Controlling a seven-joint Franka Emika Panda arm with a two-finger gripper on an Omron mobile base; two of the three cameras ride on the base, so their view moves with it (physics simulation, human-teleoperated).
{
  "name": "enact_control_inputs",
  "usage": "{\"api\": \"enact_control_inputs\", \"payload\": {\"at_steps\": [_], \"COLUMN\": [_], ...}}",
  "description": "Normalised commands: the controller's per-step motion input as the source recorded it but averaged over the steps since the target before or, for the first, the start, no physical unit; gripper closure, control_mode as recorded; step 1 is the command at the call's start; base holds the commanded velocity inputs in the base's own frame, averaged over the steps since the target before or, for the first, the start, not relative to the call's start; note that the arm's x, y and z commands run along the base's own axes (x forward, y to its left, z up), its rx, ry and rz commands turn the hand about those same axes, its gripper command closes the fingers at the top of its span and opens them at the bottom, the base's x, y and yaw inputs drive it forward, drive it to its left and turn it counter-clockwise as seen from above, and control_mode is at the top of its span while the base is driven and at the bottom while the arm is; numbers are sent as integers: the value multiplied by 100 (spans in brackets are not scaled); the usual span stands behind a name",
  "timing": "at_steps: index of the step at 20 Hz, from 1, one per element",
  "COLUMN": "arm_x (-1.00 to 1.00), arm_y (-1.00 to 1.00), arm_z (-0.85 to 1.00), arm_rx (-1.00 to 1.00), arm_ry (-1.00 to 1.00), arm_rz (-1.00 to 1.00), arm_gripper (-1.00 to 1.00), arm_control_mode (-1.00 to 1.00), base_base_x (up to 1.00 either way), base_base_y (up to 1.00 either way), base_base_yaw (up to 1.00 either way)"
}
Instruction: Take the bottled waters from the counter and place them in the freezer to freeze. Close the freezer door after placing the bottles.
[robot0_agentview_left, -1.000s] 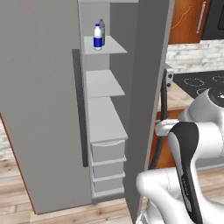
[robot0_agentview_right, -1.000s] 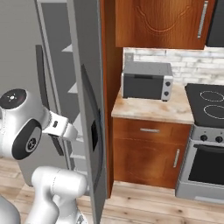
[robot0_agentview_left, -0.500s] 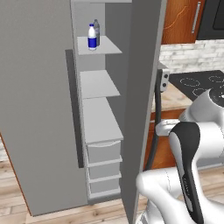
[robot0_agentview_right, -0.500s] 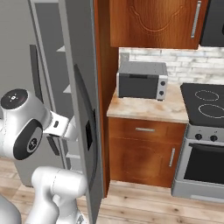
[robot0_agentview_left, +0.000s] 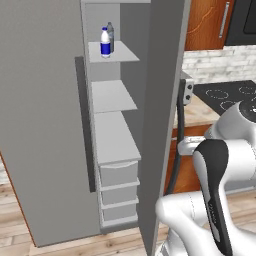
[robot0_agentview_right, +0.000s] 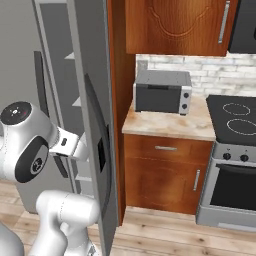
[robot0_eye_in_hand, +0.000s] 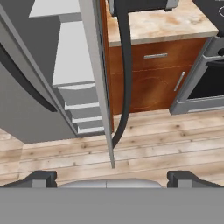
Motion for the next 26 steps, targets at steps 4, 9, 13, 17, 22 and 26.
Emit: {"api": "enact_control_inputs", "payload": {"at_steps": [4, 9, 13, 17, 22, 26], "arm_x": [0, 0, 0, 0, 0, 0], "arm_y": [0, 0, 0, 0, 0, 0], "arm_z": [0, 0, 0, 0, 0, 0], "arm_rx": [0, 0, 0, 0, 0, 0], "arm_ry": [0, 0, 0, 0, 0, 0], "arm_rz": [0, 0, 0, 0, 0, 0], "arm_gripper": [-100, -100, -100, -100, -100, -100], "arm_control_mode": [100, 100, 100, 100, 100, 100], "base_base_x": [25, 35, 36, 29, 10, 11], "base_base_y": [0, 3, 3, 1, 3, 0], "base_base_yaw": [0, 0, 0, 0, 0, 0]}}
